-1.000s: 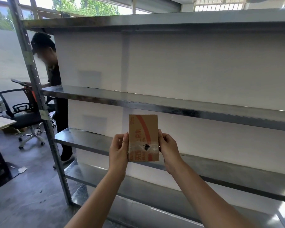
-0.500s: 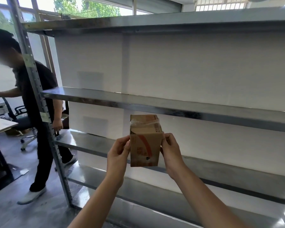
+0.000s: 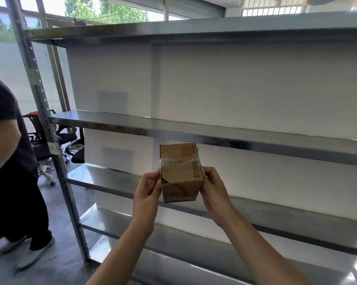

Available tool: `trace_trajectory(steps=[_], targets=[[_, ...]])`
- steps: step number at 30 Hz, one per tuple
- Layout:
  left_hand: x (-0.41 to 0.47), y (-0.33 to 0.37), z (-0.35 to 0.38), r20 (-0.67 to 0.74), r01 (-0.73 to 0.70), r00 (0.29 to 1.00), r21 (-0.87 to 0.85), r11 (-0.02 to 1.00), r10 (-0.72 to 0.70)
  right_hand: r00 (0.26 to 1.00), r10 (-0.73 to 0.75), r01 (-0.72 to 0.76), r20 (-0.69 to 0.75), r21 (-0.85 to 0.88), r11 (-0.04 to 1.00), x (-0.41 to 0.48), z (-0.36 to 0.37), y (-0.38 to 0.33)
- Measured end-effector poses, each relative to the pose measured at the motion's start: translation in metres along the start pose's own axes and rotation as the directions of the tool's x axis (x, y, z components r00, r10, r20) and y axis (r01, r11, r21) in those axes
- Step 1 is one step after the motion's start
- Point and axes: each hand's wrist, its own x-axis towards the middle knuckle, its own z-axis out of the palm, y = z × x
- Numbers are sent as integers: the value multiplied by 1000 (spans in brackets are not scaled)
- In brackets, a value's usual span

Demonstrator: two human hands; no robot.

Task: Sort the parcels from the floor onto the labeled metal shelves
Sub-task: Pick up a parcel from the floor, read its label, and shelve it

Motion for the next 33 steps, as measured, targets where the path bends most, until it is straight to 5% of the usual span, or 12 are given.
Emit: trace_trajectory(steps=[9,17,24,33], targets=[[-3,2,-13,69,71,996,-124,990,-62,996,22,-27,92,63,998,0,-5,1],[-6,6,-17,29,8,1000,21,1000,-8,1000,-12,10,29,60,998,-1,0,-2],[-15,8,-22,-63,95,993,-24,995,-97,996,-90,93,30,-150,984,-10,1,-3],[-16,4,-25,-20,92,996,-20,996,-92,996,19,-20,87,6,1000,-13,2,6]])
